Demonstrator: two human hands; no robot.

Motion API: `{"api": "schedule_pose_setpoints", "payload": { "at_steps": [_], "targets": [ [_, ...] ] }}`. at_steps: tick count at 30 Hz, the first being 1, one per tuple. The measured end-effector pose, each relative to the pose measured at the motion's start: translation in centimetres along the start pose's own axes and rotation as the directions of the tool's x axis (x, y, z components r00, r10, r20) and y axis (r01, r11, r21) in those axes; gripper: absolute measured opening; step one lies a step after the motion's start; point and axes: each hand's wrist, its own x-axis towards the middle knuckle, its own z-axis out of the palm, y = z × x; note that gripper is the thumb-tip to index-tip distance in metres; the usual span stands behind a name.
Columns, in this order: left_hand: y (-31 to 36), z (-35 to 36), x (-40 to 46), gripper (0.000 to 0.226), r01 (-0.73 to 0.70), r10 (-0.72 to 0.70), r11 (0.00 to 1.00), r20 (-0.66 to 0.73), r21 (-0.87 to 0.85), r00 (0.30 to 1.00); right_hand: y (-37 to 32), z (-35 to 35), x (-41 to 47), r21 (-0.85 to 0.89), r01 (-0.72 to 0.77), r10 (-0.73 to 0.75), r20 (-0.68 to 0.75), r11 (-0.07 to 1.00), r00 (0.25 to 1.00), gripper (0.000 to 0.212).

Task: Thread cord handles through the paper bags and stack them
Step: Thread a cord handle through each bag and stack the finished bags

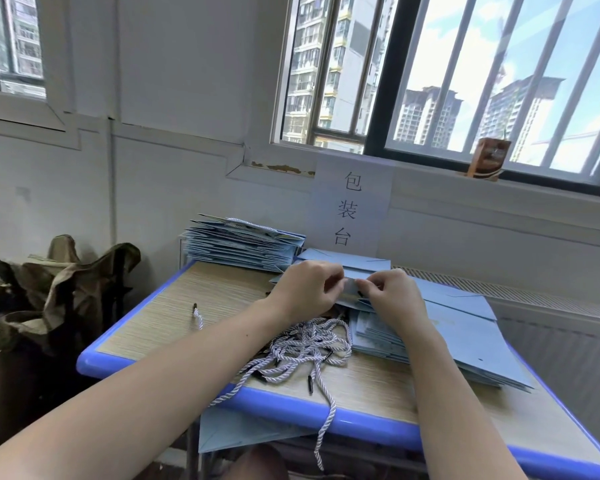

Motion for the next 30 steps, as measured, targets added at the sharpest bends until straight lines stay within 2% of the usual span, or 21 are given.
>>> {"api": "schedule_pose_setpoints", "payload": {
  "at_steps": [6,11,14,20,24,28,30],
  "targets": [
    [-0.1,0.1,0.1,0.014,-0.003,0.002,1.0,0.036,0.014,0.999,-0.2,0.1,0.1,-0.013,-0.019,0.018,-0.014,1.0,1.0,0.022],
    [0.1,0.1,0.0,0.006,-0.035,0.035,0.999,0.056,0.012,0.998,-0.2,0.1,0.3,0.042,-0.012,0.013,-0.014,0.999,1.0,0.035],
    [0.3,0.0,-0.1,0.011,-0.047,0.048,0.999,0.067,-0.017,0.997,-0.6,-0.1,0.3,0.072,-0.018,0.017,0.01,0.997,1.0,0.044],
    [0.5,-0.1,-0.2,0.019,-0.044,0.043,0.999,0.009,0.03,0.999,-1.0,-0.5,0.0,0.204,-0.004,-0.012,0.078,0.979,0.997,0.044],
    [0.5,-0.2,-0.3,0.012,-0.081,0.081,0.995,0.003,0.053,0.997,-1.0,-0.5,-0.1,0.263,-0.004,-0.029,0.121,0.965,0.992,0.047],
    [0.8,0.4,-0.2,0.027,-0.161,0.162,0.986,0.045,-0.034,0.986,-0.9,-0.3,0.0,0.272,0.005,-0.038,0.116,0.962,0.993,0.037],
    [0.6,0.5,-0.1,0.025,-0.145,0.149,0.985,0.04,-0.097,0.988,-0.8,-0.2,0.1,0.29,-0.011,-0.024,0.118,0.957,0.993,0.039]
  ]
}}
